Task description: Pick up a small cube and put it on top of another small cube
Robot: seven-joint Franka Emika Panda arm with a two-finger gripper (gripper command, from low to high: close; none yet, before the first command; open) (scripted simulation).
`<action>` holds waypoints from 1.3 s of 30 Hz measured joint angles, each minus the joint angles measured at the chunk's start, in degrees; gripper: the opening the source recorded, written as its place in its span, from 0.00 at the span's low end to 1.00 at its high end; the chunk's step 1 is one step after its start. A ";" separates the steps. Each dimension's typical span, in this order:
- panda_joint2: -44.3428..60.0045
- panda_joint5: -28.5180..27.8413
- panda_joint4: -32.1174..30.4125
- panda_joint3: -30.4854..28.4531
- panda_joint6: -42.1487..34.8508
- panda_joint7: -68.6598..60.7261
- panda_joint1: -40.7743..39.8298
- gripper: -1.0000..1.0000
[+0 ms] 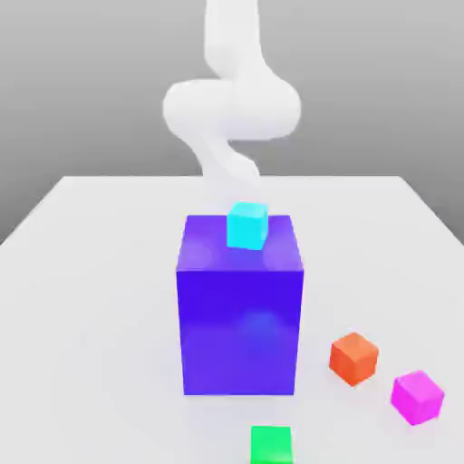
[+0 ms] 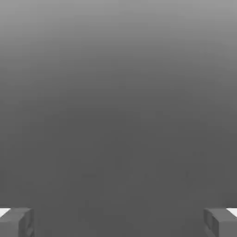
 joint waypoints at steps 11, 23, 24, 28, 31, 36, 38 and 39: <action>23.07 -4.96 -3.21 10.49 8.68 7.62 1.02 0.50; 48.11 -12.11 -6.63 16.63 17.91 17.07 7.66 0.50; 50.15 -12.41 -6.92 16.91 18.71 17.65 8.26 0.50; 58.27 -14.27 -7.35 16.73 22.67 20.15 11.29 0.50; 64.52 -18.04 -6.06 12.88 27.16 23.12 14.66 0.50; 66.33 -19.16 -5.63 11.55 28.58 23.99 15.77 0.00; 67.24 -19.77 -5.42 10.92 29.26 24.46 16.29 0.00; 66.65 -19.40 -5.56 11.38 28.81 24.18 15.92 0.00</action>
